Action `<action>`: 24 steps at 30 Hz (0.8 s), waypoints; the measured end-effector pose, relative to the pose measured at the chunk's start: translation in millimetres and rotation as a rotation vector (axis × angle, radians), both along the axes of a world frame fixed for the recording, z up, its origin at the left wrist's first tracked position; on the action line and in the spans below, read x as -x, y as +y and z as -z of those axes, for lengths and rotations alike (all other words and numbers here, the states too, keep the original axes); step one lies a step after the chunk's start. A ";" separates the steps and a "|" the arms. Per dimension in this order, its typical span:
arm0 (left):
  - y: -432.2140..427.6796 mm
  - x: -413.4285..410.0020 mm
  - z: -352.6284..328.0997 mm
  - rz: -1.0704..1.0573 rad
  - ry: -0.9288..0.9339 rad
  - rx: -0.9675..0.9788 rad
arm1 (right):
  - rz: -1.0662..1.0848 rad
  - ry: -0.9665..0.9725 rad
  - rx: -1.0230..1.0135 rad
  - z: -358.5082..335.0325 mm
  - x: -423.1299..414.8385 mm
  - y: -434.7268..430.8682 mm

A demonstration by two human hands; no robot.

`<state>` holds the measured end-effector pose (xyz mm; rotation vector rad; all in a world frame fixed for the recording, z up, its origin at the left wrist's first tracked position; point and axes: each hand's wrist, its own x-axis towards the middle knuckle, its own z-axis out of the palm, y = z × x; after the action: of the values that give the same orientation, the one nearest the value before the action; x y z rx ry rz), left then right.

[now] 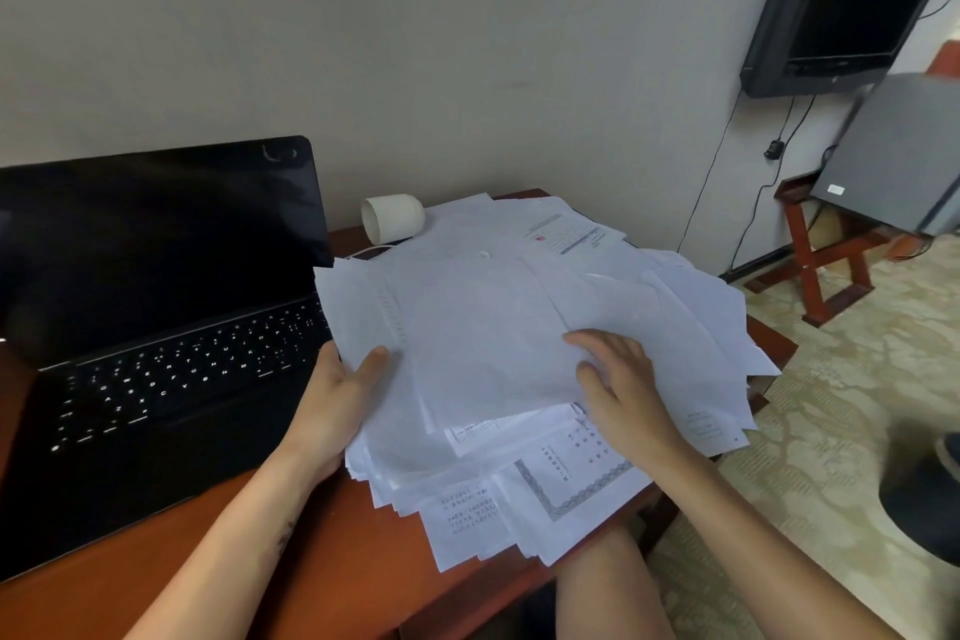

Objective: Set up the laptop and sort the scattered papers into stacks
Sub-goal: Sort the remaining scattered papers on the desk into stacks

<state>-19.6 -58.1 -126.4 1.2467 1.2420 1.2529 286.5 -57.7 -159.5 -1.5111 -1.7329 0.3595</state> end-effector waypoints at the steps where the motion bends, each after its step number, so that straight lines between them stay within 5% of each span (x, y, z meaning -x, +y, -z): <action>1: -0.1 -0.2 0.0 0.000 0.012 0.003 | 0.083 -0.014 0.043 1.5 2.2 1.9; 4: 0.1 -1.4 -0.1 0.014 0.025 -0.013 | 0.141 -0.166 -0.011 10.8 9.8 -0.5; 12: 6.0 0.4 11.5 -0.042 0.204 -0.036 | -0.009 -0.192 -0.021 19.2 5.5 -3.4; 16: 6.1 2.8 9.8 0.076 0.196 -0.084 | -0.115 -0.212 -0.007 16.5 2.6 -4.4; 20: 4.6 9.5 7.5 -0.059 0.060 0.086 | -0.051 -0.042 0.020 18.0 -0.7 -1.3; 24: -9.4 23.5 1.3 -0.169 -0.001 0.104 | -0.002 -0.083 0.027 19.7 -0.8 0.7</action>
<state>-43.1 -67.5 -127.7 1.0843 1.4174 1.2916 287.3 -57.0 -179.1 -1.5632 -1.8006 0.3263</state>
